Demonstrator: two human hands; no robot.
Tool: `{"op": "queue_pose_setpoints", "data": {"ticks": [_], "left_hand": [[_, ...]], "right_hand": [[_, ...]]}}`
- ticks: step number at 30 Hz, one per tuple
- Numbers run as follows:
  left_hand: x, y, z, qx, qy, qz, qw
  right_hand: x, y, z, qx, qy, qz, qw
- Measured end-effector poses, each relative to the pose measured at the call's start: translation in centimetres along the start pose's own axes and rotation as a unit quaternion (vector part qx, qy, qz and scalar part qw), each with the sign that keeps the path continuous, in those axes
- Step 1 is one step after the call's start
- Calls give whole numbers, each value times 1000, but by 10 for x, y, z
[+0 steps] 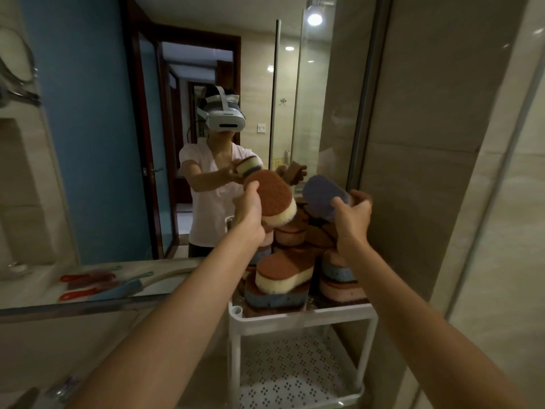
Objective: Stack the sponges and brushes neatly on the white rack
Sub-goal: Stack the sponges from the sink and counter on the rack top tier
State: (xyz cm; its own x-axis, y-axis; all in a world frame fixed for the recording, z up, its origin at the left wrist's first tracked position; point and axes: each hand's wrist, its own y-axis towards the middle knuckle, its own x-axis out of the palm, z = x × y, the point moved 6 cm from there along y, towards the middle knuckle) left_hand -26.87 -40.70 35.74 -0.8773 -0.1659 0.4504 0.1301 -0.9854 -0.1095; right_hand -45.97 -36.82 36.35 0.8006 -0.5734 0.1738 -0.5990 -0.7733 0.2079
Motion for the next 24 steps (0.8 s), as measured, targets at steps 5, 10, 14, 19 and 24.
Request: {"op": "queue_pose_setpoints", "data": {"ticks": [5,10,14,19,24], "left_hand": [[33,32,-15,-28,16,-19,999],[37,55,-26,-60,-11,-13,998],[33,62,-30,-70,-21,-13,997],[33,59,-29,-72,-29,-31,997],[33,54,-31,-78,-33,-47,995]], "right_hand": [[6,34,9,-94,-231,-4,968],[27,39,17,-172,-378,-119,902],[40,24,19,-223,-454,-241,828],[41,10,14,-207,-443,-316,813],[38,1,17,-115,-378,-385,834]]}}
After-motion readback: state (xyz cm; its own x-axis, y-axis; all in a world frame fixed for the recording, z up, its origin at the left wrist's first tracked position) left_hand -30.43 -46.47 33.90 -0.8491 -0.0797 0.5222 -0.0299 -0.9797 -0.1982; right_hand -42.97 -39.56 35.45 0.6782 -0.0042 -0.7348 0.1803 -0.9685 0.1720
